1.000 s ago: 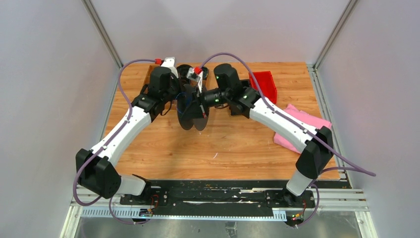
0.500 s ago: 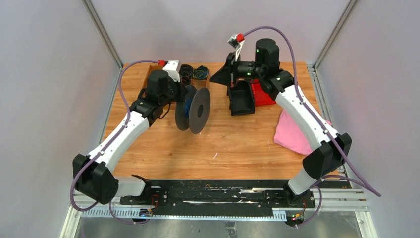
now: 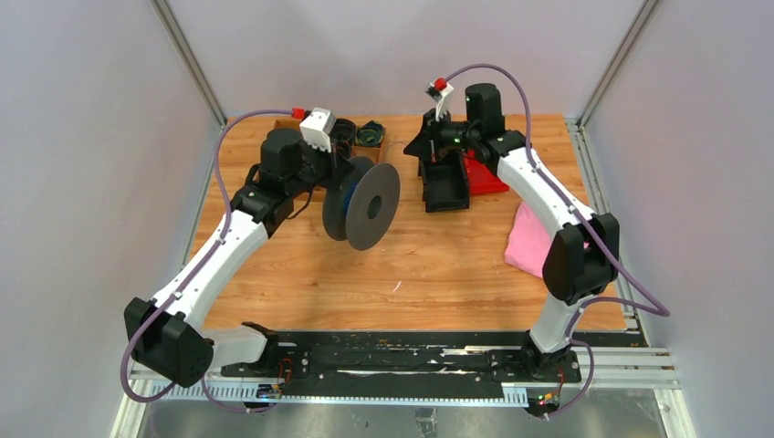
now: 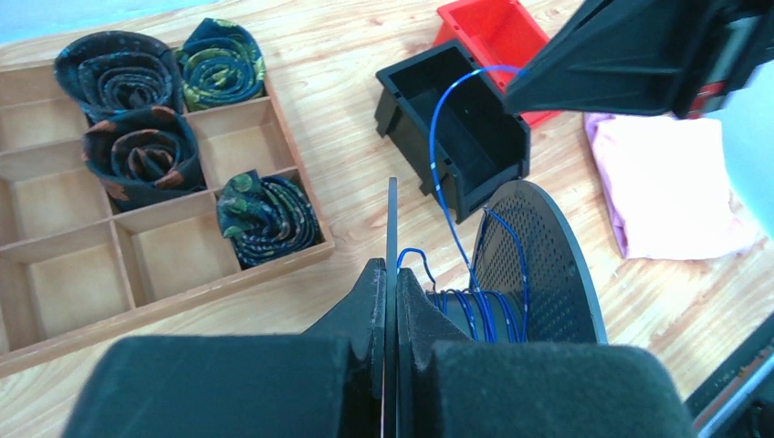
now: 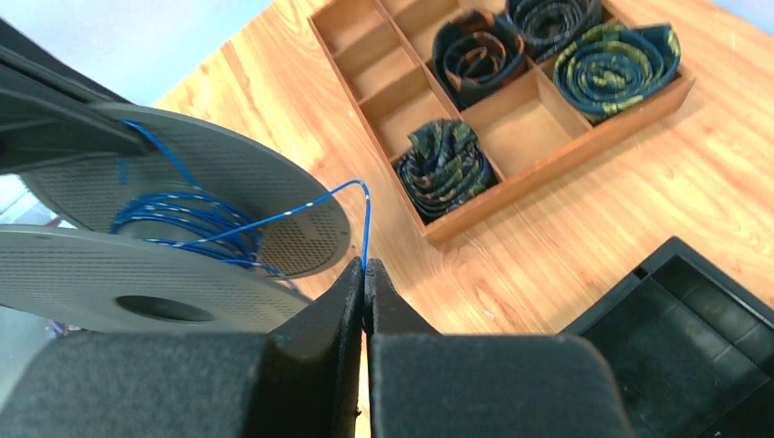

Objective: Wrap the cables
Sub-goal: Wrap the cable around the cable reel.

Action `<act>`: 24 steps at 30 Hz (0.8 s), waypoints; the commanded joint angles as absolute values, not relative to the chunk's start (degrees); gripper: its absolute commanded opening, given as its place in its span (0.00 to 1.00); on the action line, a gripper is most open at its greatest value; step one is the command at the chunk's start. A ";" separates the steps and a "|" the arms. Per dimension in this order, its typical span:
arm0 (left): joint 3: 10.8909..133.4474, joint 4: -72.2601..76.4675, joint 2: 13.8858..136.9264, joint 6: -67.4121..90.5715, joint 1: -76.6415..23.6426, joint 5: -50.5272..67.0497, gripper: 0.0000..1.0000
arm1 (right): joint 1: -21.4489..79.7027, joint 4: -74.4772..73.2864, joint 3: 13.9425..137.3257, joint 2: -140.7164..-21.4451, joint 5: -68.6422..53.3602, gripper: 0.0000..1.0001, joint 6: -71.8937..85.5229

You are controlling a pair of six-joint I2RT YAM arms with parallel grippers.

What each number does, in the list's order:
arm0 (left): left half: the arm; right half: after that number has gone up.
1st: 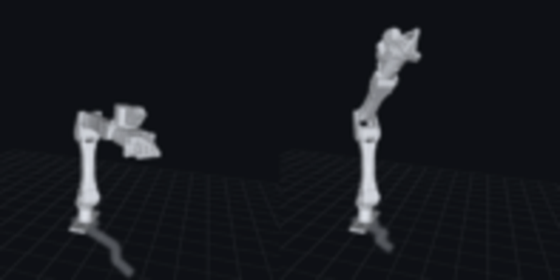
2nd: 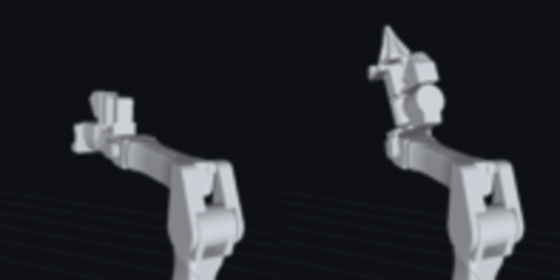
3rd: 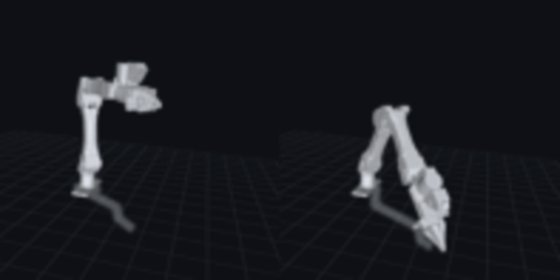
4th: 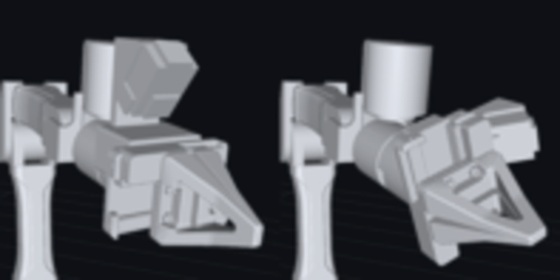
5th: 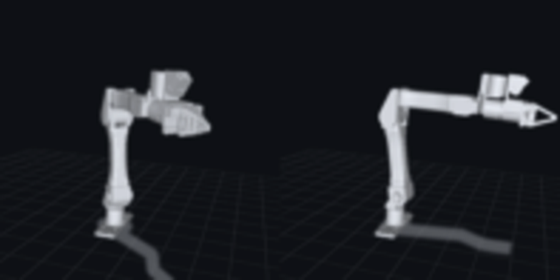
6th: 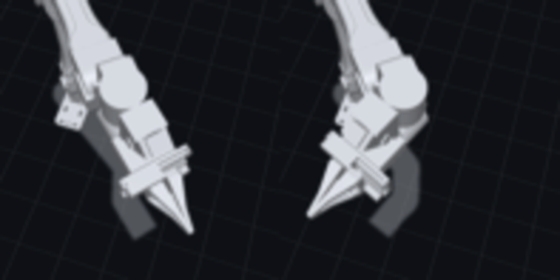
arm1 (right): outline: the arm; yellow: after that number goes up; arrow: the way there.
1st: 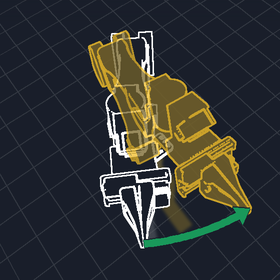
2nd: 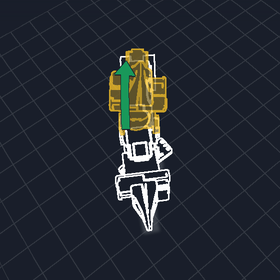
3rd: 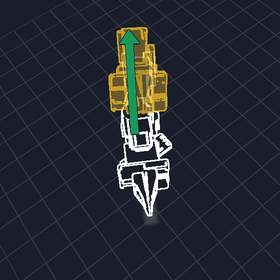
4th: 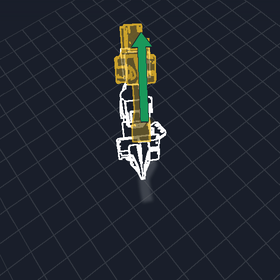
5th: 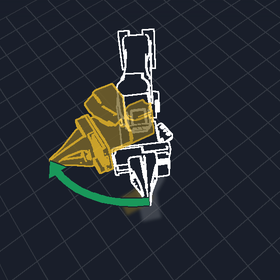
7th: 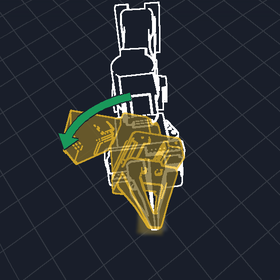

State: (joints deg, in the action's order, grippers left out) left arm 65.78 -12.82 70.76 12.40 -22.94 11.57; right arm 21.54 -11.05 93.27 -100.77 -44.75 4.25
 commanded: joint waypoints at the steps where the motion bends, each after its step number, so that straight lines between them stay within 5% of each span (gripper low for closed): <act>1: 69.38 -10.06 68.61 14.62 -22.51 15.47 0.00 | 20.68 -9.92 90.56 -102.16 -43.28 0.01 0.25; 24: 72.13 -9.51 69.11 32.13 -14.43 11.90 0.00 | 25.37 12.61 64.14 -97.61 -47.56 0.01 11.89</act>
